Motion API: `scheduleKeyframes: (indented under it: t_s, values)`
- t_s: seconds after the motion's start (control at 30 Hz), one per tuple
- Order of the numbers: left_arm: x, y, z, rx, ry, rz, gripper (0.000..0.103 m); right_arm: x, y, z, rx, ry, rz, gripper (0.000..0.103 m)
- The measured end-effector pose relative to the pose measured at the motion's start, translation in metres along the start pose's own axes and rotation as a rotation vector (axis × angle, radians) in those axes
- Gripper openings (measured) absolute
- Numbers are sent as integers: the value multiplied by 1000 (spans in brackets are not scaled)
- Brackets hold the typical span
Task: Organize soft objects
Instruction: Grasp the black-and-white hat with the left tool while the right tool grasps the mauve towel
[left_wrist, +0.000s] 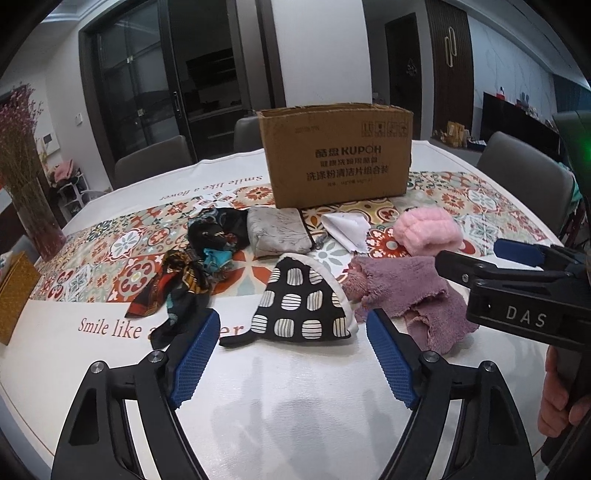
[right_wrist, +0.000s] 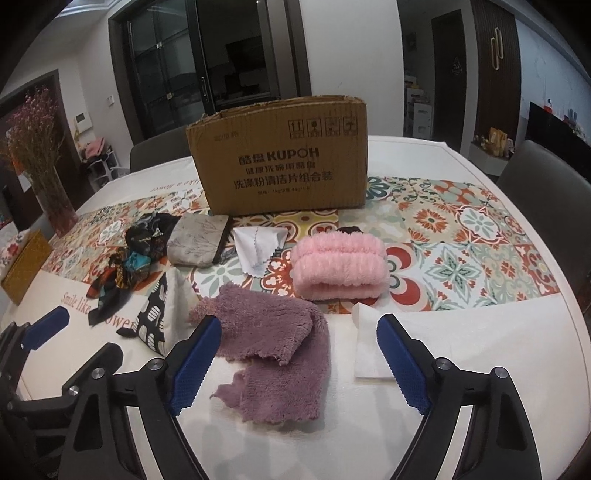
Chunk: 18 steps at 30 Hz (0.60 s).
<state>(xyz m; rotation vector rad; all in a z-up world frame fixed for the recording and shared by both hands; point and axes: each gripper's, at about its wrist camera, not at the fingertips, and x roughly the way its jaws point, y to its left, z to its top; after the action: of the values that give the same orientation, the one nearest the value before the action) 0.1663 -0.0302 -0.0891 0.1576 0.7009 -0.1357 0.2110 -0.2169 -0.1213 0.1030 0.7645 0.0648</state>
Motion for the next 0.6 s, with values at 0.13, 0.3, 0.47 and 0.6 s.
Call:
scheduleKeyframes:
  t_s: [0.13,0.3,0.47,0.6]
  values:
    - [11,-12,-4,43,11,-4,76,13,-4,-2,-11,22,18,86]
    - [27,-20,-2,46,28,-15,69,26,-7,-4,-8,53,30,86]
    - [38,-26,5,45,14,8,64,34,-9,-3,-15,58,48,86]
    - [48,-32,6,49,26,17,57,41,-9,1,-33,54,54,83]
